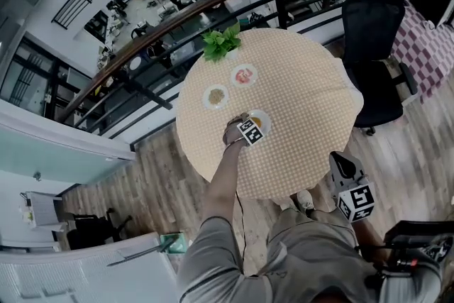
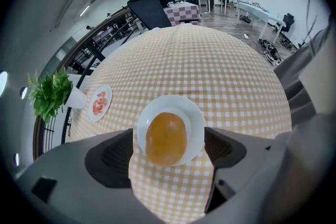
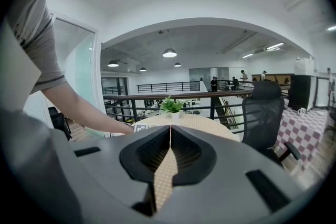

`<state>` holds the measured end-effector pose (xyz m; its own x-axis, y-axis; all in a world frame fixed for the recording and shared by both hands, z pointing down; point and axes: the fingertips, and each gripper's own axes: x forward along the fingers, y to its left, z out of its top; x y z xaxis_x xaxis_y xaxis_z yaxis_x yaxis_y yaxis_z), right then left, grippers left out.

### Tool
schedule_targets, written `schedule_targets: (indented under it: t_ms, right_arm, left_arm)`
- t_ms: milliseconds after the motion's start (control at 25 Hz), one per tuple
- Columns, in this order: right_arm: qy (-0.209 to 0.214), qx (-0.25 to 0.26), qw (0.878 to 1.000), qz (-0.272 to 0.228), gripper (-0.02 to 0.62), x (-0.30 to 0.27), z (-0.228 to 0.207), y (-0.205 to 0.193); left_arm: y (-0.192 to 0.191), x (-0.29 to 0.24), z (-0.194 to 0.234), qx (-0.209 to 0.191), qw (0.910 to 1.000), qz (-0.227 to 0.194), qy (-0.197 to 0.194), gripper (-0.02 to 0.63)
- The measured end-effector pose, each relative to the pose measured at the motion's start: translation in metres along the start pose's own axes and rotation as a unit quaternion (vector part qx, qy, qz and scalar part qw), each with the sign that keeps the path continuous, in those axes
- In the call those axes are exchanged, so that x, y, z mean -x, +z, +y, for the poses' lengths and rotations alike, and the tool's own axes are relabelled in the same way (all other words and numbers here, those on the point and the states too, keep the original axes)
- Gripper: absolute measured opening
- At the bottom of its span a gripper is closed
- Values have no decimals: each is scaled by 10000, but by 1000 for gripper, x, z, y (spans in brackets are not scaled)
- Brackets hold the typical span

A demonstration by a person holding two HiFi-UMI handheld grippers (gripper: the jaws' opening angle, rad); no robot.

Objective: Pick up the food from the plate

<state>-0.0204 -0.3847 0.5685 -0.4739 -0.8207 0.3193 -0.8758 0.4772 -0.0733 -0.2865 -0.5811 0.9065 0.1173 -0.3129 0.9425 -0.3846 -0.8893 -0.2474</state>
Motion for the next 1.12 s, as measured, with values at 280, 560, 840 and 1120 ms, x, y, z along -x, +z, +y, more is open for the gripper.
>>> schedule_targets:
  t_ms: [280, 560, 840, 1120]
  right_arm:
    - [-126, -36, 9996, 266, 15, -4, -1, -18]
    - [-234, -111, 9984, 507, 15, -6, -8, -34]
    - [-201, -95, 9986, 485, 15, -13, -6, -28]
    - [-212, -92, 9986, 485, 15, -14, -7, -27]
  left_arm:
    - [-8, -34, 0, 31, 9996, 76, -254, 440]
    - [-11, -57, 0, 157, 9980, 123, -601, 438]
    - [-12, -55, -3, 589, 9936, -9, -960, 407]
    - [-12, -56, -7, 528, 9928, 56, -1073, 376]
